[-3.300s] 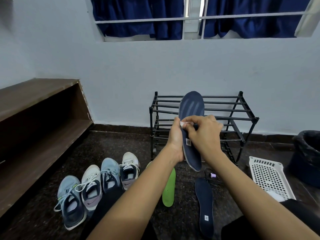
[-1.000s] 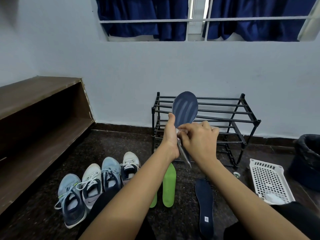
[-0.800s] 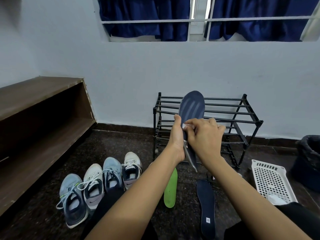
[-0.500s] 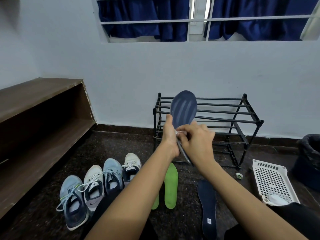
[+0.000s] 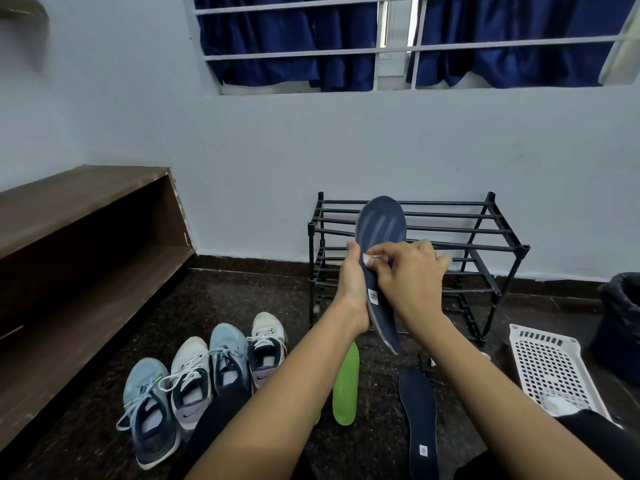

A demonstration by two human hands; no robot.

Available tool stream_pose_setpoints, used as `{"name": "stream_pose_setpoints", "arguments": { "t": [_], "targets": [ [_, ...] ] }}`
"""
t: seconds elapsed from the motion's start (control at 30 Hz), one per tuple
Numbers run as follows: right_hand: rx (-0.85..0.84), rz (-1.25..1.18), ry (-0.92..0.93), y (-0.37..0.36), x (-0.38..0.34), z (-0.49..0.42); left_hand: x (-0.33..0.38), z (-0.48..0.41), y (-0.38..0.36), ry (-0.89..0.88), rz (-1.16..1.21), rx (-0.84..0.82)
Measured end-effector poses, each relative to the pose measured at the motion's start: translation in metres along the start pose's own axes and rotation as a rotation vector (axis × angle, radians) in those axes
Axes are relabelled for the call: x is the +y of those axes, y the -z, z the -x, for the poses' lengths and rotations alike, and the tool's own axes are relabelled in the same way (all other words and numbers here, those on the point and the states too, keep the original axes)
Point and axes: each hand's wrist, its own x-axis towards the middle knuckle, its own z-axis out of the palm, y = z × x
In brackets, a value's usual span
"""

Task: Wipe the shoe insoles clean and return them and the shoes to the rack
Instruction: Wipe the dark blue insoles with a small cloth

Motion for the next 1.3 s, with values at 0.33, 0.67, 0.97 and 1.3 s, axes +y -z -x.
{"name": "stream_pose_setpoints", "arguments": {
  "t": [0.33, 0.67, 0.97, 1.3],
  "targets": [
    [-0.146, -0.096, 0.037, 0.001, -0.009, 0.018, 0.018, -0.006, 0.009, -0.087, 0.007, 0.064],
    [-0.014, 0.050, 0.014, 0.008, 0.007, 0.004, -0.001, 0.001, -0.005, 0.004, 0.005, 0.023],
    [-0.049, -0.022, 0.037, 0.008, 0.004, 0.008, 0.004, -0.003, -0.004, -0.025, -0.010, 0.013],
    [-0.066, 0.112, 0.078, 0.008, 0.004, 0.014, 0.005, -0.010, 0.001, -0.095, 0.034, 0.056]
  ]
}}
